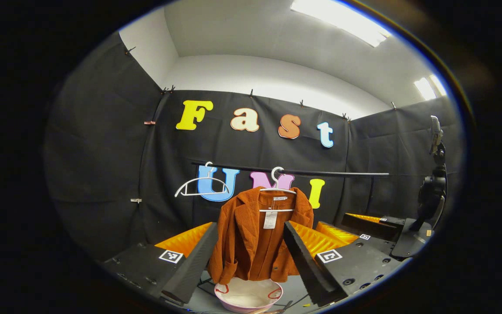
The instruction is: Grasp the clothes on the hanger with both hands and then place them into the laundry hamper below.
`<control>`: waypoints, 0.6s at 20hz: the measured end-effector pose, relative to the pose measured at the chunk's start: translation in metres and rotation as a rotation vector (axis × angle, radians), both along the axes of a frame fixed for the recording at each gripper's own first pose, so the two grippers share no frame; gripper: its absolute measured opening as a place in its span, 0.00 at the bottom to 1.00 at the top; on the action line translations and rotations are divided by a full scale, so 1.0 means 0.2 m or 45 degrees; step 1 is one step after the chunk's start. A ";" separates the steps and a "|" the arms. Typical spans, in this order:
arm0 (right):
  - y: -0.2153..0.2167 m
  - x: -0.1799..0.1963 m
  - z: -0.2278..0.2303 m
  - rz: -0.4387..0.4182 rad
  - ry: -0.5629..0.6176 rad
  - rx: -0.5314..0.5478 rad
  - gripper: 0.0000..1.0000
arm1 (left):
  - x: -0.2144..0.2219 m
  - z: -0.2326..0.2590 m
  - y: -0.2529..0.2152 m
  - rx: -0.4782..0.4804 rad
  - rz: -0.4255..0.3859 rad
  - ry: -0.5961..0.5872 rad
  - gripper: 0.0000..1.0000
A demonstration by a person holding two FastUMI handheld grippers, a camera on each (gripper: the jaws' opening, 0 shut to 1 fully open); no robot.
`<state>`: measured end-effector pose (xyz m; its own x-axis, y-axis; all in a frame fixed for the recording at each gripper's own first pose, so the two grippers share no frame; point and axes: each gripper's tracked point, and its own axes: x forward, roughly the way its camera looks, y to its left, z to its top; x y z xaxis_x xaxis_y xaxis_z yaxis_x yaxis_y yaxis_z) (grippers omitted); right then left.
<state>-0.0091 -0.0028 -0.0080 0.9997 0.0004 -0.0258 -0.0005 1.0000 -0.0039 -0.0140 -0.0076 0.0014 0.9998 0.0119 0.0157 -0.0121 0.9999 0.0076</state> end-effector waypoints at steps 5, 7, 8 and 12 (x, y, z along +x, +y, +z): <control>-0.03 -0.05 -0.01 -0.093 0.005 -0.039 0.99 | 0.07 -0.02 -0.03 -0.032 -0.094 0.007 0.95; -0.05 -0.05 -0.02 -0.151 0.008 -0.050 0.99 | 0.09 -0.04 -0.05 -0.029 -0.147 0.012 0.95; -0.06 -0.06 -0.03 -0.179 0.009 -0.054 0.99 | 0.11 -0.05 -0.04 -0.029 -0.167 0.015 0.95; -0.06 -0.05 -0.05 -0.280 0.007 -0.050 0.99 | 0.17 -0.10 -0.04 -0.072 -0.262 0.063 0.95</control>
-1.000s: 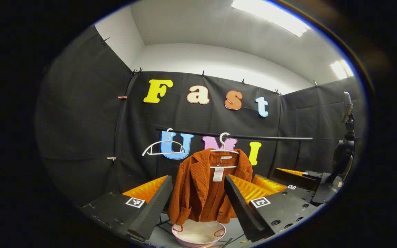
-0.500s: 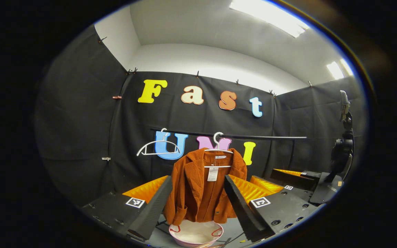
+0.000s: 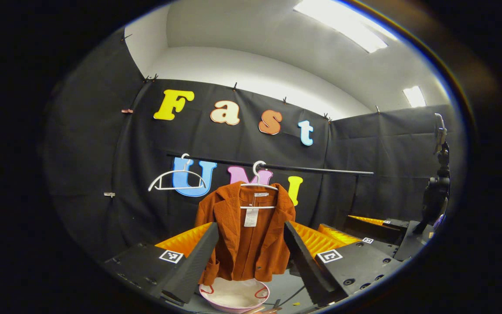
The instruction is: Grasp the clothes on the hanger with both hands and then place them into the laundry hamper below.
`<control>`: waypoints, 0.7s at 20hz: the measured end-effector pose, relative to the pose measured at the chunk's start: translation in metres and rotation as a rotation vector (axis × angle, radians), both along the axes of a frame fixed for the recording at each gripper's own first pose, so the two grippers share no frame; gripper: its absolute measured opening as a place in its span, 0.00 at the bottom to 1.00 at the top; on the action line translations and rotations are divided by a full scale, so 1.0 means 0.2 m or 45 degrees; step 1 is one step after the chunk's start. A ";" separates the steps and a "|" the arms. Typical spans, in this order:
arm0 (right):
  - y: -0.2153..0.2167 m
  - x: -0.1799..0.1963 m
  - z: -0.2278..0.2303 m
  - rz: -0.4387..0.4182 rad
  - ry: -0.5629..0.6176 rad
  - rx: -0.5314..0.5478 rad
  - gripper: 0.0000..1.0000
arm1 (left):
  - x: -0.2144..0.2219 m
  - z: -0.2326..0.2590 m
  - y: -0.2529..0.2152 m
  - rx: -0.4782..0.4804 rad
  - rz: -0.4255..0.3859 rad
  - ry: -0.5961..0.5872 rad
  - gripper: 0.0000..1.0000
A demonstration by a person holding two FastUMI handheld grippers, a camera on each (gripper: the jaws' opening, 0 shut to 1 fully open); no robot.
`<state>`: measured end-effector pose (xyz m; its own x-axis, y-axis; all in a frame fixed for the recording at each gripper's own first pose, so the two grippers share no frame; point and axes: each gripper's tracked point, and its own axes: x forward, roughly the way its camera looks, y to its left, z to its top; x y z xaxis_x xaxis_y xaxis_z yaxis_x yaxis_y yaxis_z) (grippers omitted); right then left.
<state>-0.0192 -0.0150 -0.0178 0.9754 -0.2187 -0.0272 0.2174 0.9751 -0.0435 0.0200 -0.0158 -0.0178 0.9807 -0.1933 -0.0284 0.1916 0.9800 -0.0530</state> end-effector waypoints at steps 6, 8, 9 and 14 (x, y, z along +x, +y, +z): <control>-0.02 0.01 -0.06 -0.090 0.022 -0.021 0.99 | 0.10 -0.08 0.04 -0.014 -0.062 0.043 0.95; -0.08 0.07 -0.09 -0.110 0.027 -0.032 0.99 | 0.16 -0.10 0.04 -0.020 -0.062 0.048 0.95; -0.11 0.10 -0.10 -0.116 0.030 -0.037 0.99 | 0.20 -0.12 0.05 -0.019 -0.054 0.052 0.95; -0.28 0.36 -0.24 -0.064 0.057 -0.031 1.00 | 0.47 -0.25 0.10 0.003 0.053 0.071 0.95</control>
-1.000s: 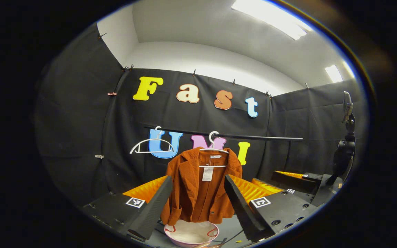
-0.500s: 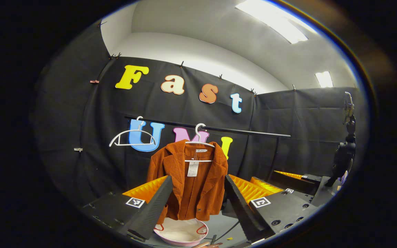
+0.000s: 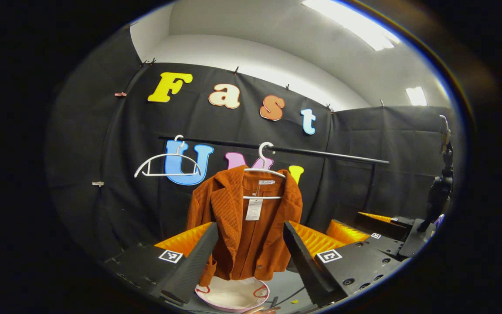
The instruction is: Grasp the clothes on the hanger with both hands and then place them into the laundry hamper below.
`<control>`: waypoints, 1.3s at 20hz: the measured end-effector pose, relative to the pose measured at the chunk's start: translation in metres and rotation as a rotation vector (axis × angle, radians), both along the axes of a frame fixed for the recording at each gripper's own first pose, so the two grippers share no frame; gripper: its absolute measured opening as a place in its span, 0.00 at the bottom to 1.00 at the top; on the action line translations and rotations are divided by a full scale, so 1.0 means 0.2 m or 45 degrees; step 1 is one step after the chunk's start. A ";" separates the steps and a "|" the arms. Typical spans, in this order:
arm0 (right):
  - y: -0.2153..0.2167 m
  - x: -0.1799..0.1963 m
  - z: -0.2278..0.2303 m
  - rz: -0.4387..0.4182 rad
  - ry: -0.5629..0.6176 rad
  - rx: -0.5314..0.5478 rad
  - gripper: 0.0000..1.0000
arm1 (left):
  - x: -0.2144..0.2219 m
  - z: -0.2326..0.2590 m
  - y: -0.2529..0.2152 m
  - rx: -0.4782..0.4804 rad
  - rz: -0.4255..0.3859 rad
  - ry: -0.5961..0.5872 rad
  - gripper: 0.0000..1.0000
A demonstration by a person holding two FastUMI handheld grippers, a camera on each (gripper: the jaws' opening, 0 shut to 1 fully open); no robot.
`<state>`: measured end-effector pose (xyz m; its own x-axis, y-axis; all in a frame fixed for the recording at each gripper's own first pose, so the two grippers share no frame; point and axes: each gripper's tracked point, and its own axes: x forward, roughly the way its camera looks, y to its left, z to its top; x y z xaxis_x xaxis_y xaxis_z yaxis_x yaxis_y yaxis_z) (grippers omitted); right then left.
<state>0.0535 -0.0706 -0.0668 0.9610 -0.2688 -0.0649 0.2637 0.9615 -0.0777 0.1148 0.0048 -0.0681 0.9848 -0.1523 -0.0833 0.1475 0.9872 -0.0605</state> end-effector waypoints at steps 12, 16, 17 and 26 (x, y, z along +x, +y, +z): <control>-0.42 0.64 -0.51 0.157 0.193 0.153 0.99 | 0.68 -0.38 0.03 0.014 0.283 0.087 0.96; -0.47 0.79 -0.69 0.201 0.292 0.177 0.98 | 0.81 -0.54 0.10 -0.007 0.343 0.166 0.96; -0.47 0.82 -0.73 0.213 0.317 0.180 0.98 | 0.84 -0.58 0.10 -0.008 0.354 0.188 0.96; -0.60 0.99 -1.00 0.158 0.432 0.239 0.98 | 1.06 -0.82 0.10 -0.004 0.436 0.296 0.96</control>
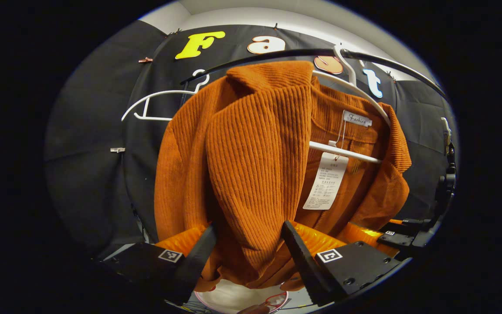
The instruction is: Grasp the clothes on the hanger with both hands and then place them into the laundry hamper below.
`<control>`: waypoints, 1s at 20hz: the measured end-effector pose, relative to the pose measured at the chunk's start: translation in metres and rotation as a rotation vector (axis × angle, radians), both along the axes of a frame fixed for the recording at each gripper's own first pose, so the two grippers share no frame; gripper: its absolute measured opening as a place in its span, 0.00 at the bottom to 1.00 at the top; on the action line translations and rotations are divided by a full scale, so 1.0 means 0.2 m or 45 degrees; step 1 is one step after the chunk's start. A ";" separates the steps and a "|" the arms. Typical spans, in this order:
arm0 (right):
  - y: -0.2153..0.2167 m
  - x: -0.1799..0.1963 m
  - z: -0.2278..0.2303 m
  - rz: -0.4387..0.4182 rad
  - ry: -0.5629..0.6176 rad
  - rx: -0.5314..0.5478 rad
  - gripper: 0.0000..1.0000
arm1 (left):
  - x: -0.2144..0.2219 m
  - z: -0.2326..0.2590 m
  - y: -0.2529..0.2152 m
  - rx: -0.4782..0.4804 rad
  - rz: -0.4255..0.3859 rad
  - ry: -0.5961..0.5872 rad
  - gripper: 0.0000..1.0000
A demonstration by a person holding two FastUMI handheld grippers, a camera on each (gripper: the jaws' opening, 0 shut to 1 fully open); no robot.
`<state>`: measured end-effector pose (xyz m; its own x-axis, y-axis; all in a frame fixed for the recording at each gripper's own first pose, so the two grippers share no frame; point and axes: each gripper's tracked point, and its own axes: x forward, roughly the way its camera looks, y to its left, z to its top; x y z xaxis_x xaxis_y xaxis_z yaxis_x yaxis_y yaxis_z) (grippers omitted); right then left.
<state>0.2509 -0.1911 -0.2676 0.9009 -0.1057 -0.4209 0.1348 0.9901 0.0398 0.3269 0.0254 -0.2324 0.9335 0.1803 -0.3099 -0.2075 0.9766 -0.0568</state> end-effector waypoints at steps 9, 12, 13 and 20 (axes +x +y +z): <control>0.10 0.17 -0.03 0.078 -0.001 0.104 0.93 | 0.05 0.02 -0.09 -0.118 0.021 -0.043 0.96; 0.08 0.18 -0.02 0.062 -0.013 0.111 0.92 | 0.14 0.04 -0.13 -0.120 0.010 -0.072 0.96; 0.04 0.19 -0.02 0.051 -0.015 0.098 0.92 | 0.16 0.04 -0.09 -0.087 0.048 -0.072 0.96; -0.20 0.17 0.01 -0.008 -0.017 0.096 0.56 | 0.17 0.14 0.18 -0.063 0.159 -0.160 0.63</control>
<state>0.2852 -0.2302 -0.2663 0.9059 -0.0801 -0.4158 0.1401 0.9833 0.1160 0.3615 0.0613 -0.2045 0.9368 0.2848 -0.2033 -0.3152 0.9390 -0.1372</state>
